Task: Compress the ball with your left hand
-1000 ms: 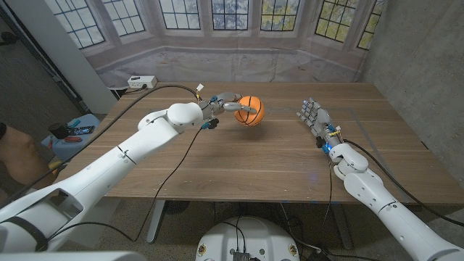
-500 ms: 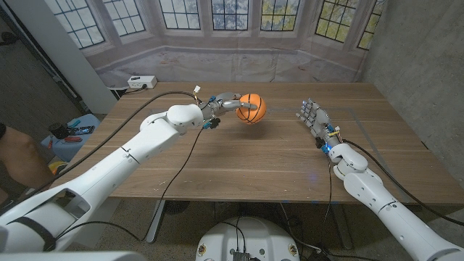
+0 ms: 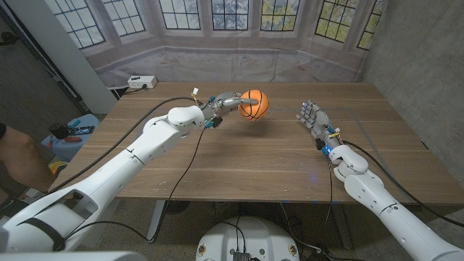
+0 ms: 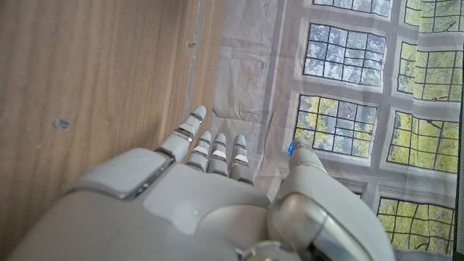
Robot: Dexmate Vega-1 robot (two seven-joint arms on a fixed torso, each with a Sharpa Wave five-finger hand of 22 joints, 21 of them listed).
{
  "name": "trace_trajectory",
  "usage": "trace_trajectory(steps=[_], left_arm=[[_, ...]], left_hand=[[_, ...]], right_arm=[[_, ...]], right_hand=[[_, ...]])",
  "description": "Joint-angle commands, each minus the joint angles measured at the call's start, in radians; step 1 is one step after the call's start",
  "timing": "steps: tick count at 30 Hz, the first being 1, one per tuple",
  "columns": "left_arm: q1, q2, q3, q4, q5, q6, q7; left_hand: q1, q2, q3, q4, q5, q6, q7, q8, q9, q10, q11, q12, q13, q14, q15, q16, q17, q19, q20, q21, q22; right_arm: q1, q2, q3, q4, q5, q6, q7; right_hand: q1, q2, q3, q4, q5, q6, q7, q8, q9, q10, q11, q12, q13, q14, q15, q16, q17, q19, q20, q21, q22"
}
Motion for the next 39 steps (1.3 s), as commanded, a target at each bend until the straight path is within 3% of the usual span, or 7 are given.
trace_trajectory(steps=[1,39], left_arm=[[0.014,-0.052,-0.028,0.084,-0.138,-0.035,-0.042],[-0.018,-0.111,-0.068,0.228,-0.382,0.051,-0.148]], left_hand=[[0.0,0.009,-0.006,-0.001,0.008,0.01,-0.014,0.001,0.007,-0.011,-0.004,-0.003,0.005,-0.001,-0.001,0.005,0.003,0.002,-0.007,0.005,0.003],[-0.008,0.022,-0.006,0.002,0.016,0.001,-0.007,-0.008,0.018,-0.02,0.005,-0.011,0.012,-0.004,0.005,-0.002,0.008,-0.001,-0.003,0.011,0.001]], right_arm=[[-0.011,-0.016,-0.005,-0.018,-0.025,0.002,-0.015],[0.044,-0.041,-0.03,-0.029,-0.155,0.041,-0.067]], right_hand=[[-0.004,-0.001,-0.003,-0.004,0.0,0.009,0.0,0.0,0.003,-0.002,0.005,0.005,0.006,0.0,0.005,0.005,0.003,0.001,0.002,0.008,0.002],[-0.004,0.0,-0.002,-0.005,0.001,0.007,-0.001,-0.001,0.003,0.003,0.003,0.007,0.006,0.0,0.005,0.005,0.003,0.002,0.001,0.008,0.002]])
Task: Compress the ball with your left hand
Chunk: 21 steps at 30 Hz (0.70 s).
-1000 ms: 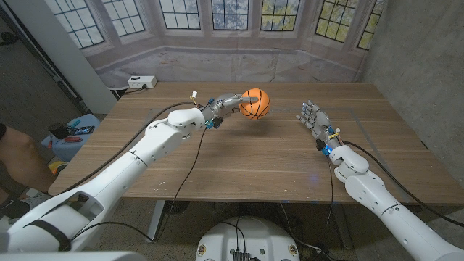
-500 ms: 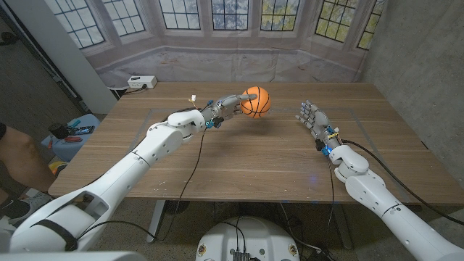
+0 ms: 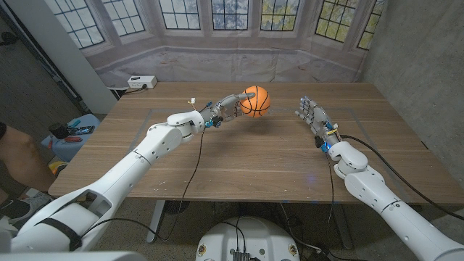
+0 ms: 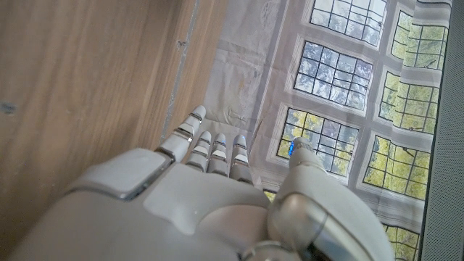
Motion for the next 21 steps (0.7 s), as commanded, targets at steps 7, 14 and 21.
trace_trajectory(steps=[7,14,21], left_arm=[[-0.032,-0.034,-0.01,0.088,-0.057,0.023,-0.034],[-0.056,-0.044,-0.002,0.115,-0.046,0.025,-0.04],[-0.073,-0.052,0.006,0.133,-0.034,0.029,-0.039]], left_hand=[[0.001,0.016,0.005,0.002,0.01,0.01,-0.001,0.0,0.007,0.006,0.0,-0.001,0.004,0.006,0.0,-0.002,0.002,0.007,0.0,0.01,0.001],[0.0,0.019,0.007,0.003,0.011,0.014,-0.001,0.001,0.009,0.01,-0.001,-0.001,0.005,0.011,0.0,-0.002,0.002,0.01,0.001,0.013,0.001],[0.006,0.016,0.008,-0.003,0.012,0.035,-0.008,0.008,0.011,0.03,-0.007,0.005,0.006,0.032,-0.011,0.005,0.002,0.021,-0.003,0.019,0.001]], right_arm=[[0.035,-0.011,-0.008,0.004,-0.074,0.017,-0.042],[0.043,-0.008,-0.007,0.013,-0.081,0.022,-0.05],[0.043,-0.001,-0.003,0.017,-0.083,0.032,-0.062]], right_hand=[[-0.004,0.0,0.002,-0.001,0.001,0.009,-0.001,-0.001,0.003,0.006,0.003,0.008,0.006,0.001,0.005,0.005,0.003,0.003,0.002,0.008,0.002],[-0.004,0.001,0.003,-0.001,0.001,0.01,-0.002,0.0,0.003,0.007,0.003,0.008,0.006,0.002,0.005,0.006,0.002,0.003,0.001,0.008,0.002],[-0.003,0.001,0.003,-0.001,0.001,0.012,-0.002,0.0,0.003,0.007,0.004,0.008,0.006,0.002,0.005,0.005,0.002,0.003,0.001,0.008,0.002]])
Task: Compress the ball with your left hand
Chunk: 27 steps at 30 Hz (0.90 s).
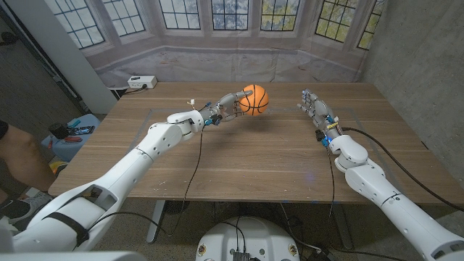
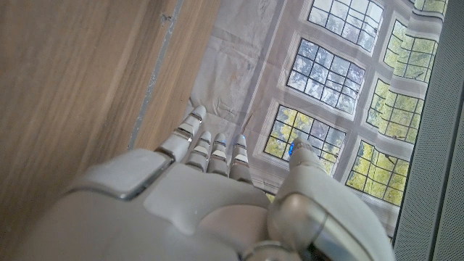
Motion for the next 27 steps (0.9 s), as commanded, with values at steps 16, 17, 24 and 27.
trace_trajectory(steps=[16,17,24,27], left_arm=[[-0.036,-0.026,0.011,0.046,0.027,0.009,0.024],[-0.034,-0.026,0.01,0.044,0.027,0.009,0.028],[-0.013,-0.027,-0.005,0.016,0.02,0.019,0.081],[-0.002,-0.027,-0.013,0.002,0.017,0.022,0.109]], left_hand=[[0.076,-0.009,0.002,-0.017,0.006,0.18,-0.039,0.068,0.018,0.194,-0.051,0.058,0.008,0.195,-0.082,0.09,0.015,0.164,-0.023,0.081,0.0],[0.085,-0.01,0.003,-0.02,0.006,0.193,-0.041,0.073,0.019,0.207,-0.055,0.061,0.009,0.209,-0.09,0.096,0.016,0.174,-0.026,0.087,-0.001],[0.136,-0.015,0.009,-0.021,0.006,0.3,-0.061,0.124,0.032,0.329,-0.089,0.093,0.014,0.326,-0.128,0.147,0.025,0.272,-0.045,0.138,-0.002],[0.152,-0.013,0.013,-0.02,0.007,0.338,-0.07,0.142,0.037,0.361,-0.102,0.1,0.016,0.362,-0.146,0.162,0.028,0.304,-0.047,0.156,-0.002]], right_arm=[[-0.003,0.015,0.007,0.006,-0.019,0.023,-0.042],[-0.003,0.015,0.007,0.006,-0.021,0.023,-0.043],[-0.005,0.014,0.007,0.001,-0.022,0.023,-0.042],[-0.005,0.012,0.006,-0.002,-0.022,0.02,-0.041]], right_hand=[[-0.002,0.002,0.004,-0.002,0.001,0.014,0.0,0.0,0.003,0.009,0.005,0.004,0.006,0.002,0.005,0.005,0.002,0.003,0.002,0.008,0.002],[-0.002,0.002,0.004,-0.002,0.001,0.014,0.0,0.0,0.003,0.009,0.005,0.005,0.006,0.002,0.004,0.005,0.002,0.003,0.002,0.008,0.002],[-0.002,0.002,0.004,-0.002,0.001,0.015,0.0,0.001,0.003,0.009,0.005,0.004,0.006,0.003,0.005,0.005,0.002,0.004,0.003,0.008,0.002],[-0.002,0.002,0.004,-0.002,0.001,0.015,0.001,0.0,0.003,0.008,0.005,0.004,0.006,0.003,0.005,0.005,0.002,0.004,0.003,0.008,0.002]])
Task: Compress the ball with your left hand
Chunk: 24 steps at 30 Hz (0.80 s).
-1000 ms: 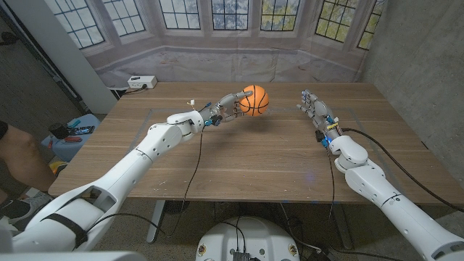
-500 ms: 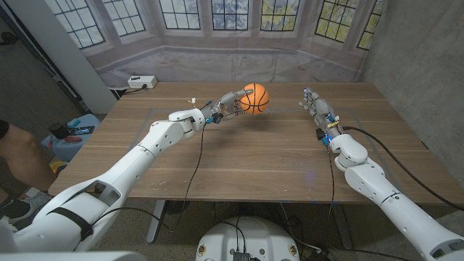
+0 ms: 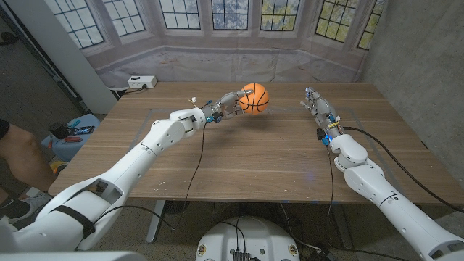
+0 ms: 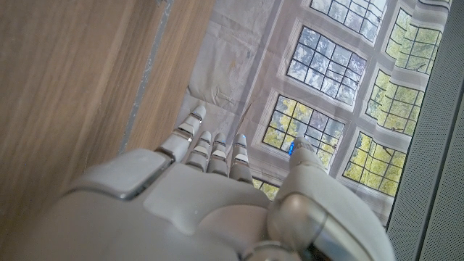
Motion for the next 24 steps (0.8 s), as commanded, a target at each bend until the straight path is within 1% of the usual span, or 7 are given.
trace_trajectory(steps=[1,5,9,13,15,18,24], left_arm=[[0.034,-0.002,-0.024,-0.041,-0.009,0.015,0.086],[0.052,-0.006,-0.036,-0.059,-0.018,0.019,0.128],[0.059,-0.006,-0.039,-0.067,-0.021,0.019,0.147],[0.064,-0.007,-0.042,-0.072,-0.02,0.015,0.162],[0.065,-0.009,-0.043,-0.073,-0.021,0.014,0.171],[0.061,-0.011,-0.042,-0.07,-0.019,0.013,0.174],[0.054,-0.018,-0.044,-0.061,-0.021,0.015,0.19]], left_hand=[[0.092,0.053,0.011,-0.001,0.003,0.145,-0.03,0.055,0.038,0.101,-0.05,0.022,0.007,0.093,-0.054,0.03,0.009,0.053,-0.008,0.03,0.003],[0.132,0.058,0.017,-0.002,0.002,0.202,-0.054,0.086,0.044,0.163,-0.074,0.034,0.013,0.171,-0.08,0.069,0.025,0.105,-0.028,0.065,0.005],[0.158,0.06,0.02,-0.003,0.001,0.241,-0.063,0.108,0.048,0.22,-0.091,0.046,0.017,0.223,-0.099,0.095,0.036,0.14,-0.047,0.09,0.006],[0.174,0.065,0.022,0.0,-0.001,0.272,-0.069,0.125,0.051,0.26,-0.083,0.051,0.018,0.266,-0.115,0.117,0.044,0.17,-0.062,0.113,0.009],[0.19,0.066,0.024,-0.002,-0.002,0.291,-0.084,0.137,0.054,0.287,-0.091,0.054,0.02,0.291,-0.127,0.13,0.051,0.191,-0.076,0.13,0.011],[0.211,0.066,0.026,-0.006,-0.003,0.314,-0.088,0.149,0.054,0.313,-0.089,0.056,0.022,0.318,-0.144,0.148,0.062,0.204,-0.092,0.146,0.013],[0.268,0.06,0.025,-0.008,-0.006,0.368,-0.103,0.191,0.069,0.379,-0.109,0.059,0.031,0.371,-0.172,0.185,0.089,0.242,-0.11,0.196,0.023]], right_arm=[[-0.004,-0.001,0.0,-0.009,-0.002,-0.003,-0.002],[-0.004,-0.004,-0.002,-0.011,-0.002,-0.007,0.0],[-0.001,-0.004,-0.004,-0.008,0.001,-0.01,0.006],[0.004,-0.002,-0.007,-0.004,0.002,-0.012,0.011],[0.006,-0.002,-0.009,-0.002,0.002,-0.014,0.013],[0.01,-0.002,-0.01,0.0,0.002,-0.016,0.013],[0.02,0.0,-0.013,0.007,0.002,-0.021,0.014]], right_hand=[[-0.002,0.002,0.004,-0.002,0.001,0.009,0.0,0.001,0.003,0.008,0.005,0.004,0.005,0.003,0.005,0.005,0.002,0.004,0.003,0.008,0.002],[-0.002,0.002,0.004,-0.002,0.001,0.008,0.001,0.0,0.003,0.008,0.005,0.004,0.005,0.003,0.005,0.005,0.002,0.004,0.004,0.008,0.002],[-0.002,0.001,0.004,-0.002,0.001,0.008,0.0,0.0,0.003,0.008,0.005,0.004,0.005,0.003,0.005,0.005,0.002,0.004,0.004,0.008,0.002],[-0.002,0.001,0.004,-0.002,0.001,0.008,-0.002,0.0,0.003,0.009,0.004,0.004,0.005,0.002,0.005,0.005,0.002,0.004,0.004,0.008,0.002],[-0.002,0.001,0.004,-0.002,0.001,0.008,-0.001,0.0,0.003,0.009,0.004,0.004,0.005,0.003,0.005,0.005,0.002,0.004,0.004,0.008,0.002],[-0.002,0.001,0.004,-0.002,0.001,0.008,-0.001,0.0,0.003,0.009,0.004,0.004,0.005,0.003,0.005,0.005,0.002,0.004,0.004,0.008,0.002],[-0.002,0.001,0.004,-0.002,0.001,0.008,-0.002,0.0,0.003,0.009,0.005,0.004,0.005,0.003,0.006,0.005,0.002,0.005,0.004,0.009,0.002]])
